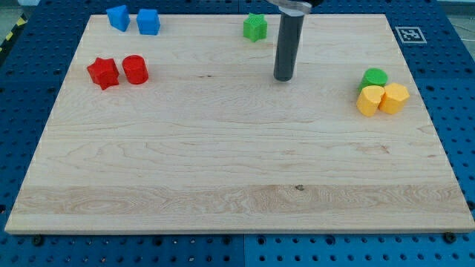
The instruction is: Move the arm to the top left of the green star
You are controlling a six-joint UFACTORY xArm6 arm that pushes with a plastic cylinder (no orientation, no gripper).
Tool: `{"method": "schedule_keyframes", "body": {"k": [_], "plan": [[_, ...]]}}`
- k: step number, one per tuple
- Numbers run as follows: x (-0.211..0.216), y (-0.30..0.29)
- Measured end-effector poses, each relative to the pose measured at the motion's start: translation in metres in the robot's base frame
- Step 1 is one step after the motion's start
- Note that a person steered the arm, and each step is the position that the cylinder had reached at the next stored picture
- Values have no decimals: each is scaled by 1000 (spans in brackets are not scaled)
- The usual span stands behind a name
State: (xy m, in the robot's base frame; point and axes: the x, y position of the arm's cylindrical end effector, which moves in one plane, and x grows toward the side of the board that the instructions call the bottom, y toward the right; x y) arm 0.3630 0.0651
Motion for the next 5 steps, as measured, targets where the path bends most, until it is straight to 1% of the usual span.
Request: {"method": "schedule_keyframes", "body": {"k": [1, 3, 5], "plan": [[-1, -27], [-1, -38], [-17, -62]]}}
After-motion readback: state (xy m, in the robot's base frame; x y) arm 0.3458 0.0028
